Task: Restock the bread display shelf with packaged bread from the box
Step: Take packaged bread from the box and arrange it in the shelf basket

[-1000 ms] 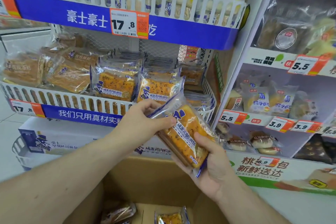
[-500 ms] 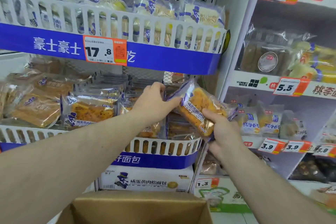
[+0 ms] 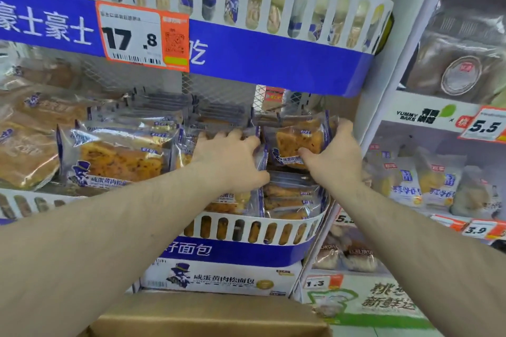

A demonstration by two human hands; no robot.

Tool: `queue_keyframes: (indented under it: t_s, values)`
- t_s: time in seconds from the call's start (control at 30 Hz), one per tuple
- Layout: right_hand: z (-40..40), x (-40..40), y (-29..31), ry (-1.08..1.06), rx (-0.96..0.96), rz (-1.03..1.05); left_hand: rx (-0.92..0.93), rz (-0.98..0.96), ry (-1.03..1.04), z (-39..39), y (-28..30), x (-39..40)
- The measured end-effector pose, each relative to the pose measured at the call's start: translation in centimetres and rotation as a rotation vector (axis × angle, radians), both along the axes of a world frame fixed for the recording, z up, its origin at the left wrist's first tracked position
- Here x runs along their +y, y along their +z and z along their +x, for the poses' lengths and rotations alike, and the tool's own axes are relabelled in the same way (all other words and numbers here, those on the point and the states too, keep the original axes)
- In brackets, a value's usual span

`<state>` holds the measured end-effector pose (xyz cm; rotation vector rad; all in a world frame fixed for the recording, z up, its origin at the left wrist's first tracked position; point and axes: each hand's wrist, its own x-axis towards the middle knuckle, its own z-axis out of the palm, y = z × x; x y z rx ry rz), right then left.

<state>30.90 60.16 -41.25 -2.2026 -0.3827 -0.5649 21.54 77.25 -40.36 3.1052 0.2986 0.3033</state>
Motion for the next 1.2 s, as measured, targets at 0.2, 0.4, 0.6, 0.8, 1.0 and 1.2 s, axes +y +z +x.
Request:
queue_keyframes:
  t_s: [0.2, 0.4, 0.6, 0.8, 1.0, 1.2]
  values:
    - [2.2, 0.7, -1.0, 0.103, 0.098, 0.018, -0.03, -0.029, -0.017, 0.0, -0.4, 0.4]
    - [5.8, 0.4, -0.5, 0.328, 0.564, 0.221, -0.043, -0.032, -0.018, 0.2, -0.6, 0.4]
    - [8.1, 2.1, 0.7, 0.179, 0.601, -0.157, -0.055, -0.023, -0.024, 0.0, -0.7, 0.4]
    - [6.6, 3.9, 0.1, -0.071, 0.288, -0.459, -0.064, -0.046, -0.037, -0.1, -0.9, 0.6]
    - [8.5, 4.3, -0.3, 0.182, 0.458, -0.199, -0.063, -0.042, -0.036, 0.0, -0.8, 0.6]
    - [7.9, 6.0, -1.0, -0.017, 0.361, -0.443, -0.07, -0.032, -0.036, 0.1, -0.8, 0.5]
